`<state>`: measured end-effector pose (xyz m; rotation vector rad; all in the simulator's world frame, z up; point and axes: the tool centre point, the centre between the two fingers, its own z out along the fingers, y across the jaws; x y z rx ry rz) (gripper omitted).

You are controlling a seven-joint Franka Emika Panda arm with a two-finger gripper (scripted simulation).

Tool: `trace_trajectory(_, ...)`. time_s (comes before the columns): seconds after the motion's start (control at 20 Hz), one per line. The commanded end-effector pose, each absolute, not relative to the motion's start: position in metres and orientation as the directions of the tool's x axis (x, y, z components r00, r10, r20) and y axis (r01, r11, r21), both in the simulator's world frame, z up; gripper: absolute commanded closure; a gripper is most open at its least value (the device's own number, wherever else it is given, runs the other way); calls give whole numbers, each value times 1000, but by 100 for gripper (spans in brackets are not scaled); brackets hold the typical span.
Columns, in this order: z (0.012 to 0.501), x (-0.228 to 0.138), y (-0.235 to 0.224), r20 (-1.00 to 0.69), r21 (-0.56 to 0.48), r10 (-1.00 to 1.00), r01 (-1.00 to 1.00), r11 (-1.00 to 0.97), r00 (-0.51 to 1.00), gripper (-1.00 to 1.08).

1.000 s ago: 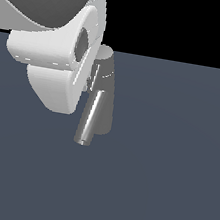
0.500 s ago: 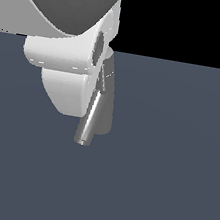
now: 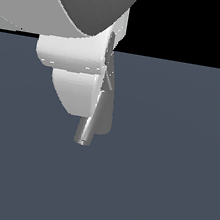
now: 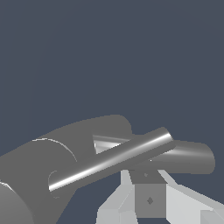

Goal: Turn on the faucet by rotating a designated handle.

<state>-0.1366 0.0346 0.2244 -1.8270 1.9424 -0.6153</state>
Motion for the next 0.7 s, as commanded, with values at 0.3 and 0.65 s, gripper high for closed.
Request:
trace_trajectory(0.3, 231, -128, 10, 5, -567, -996, -821, 68, -86, 108)
trace_trajectory(0.65, 236, -121, -8, 4, -564, -996, -822, 75, -94, 108)
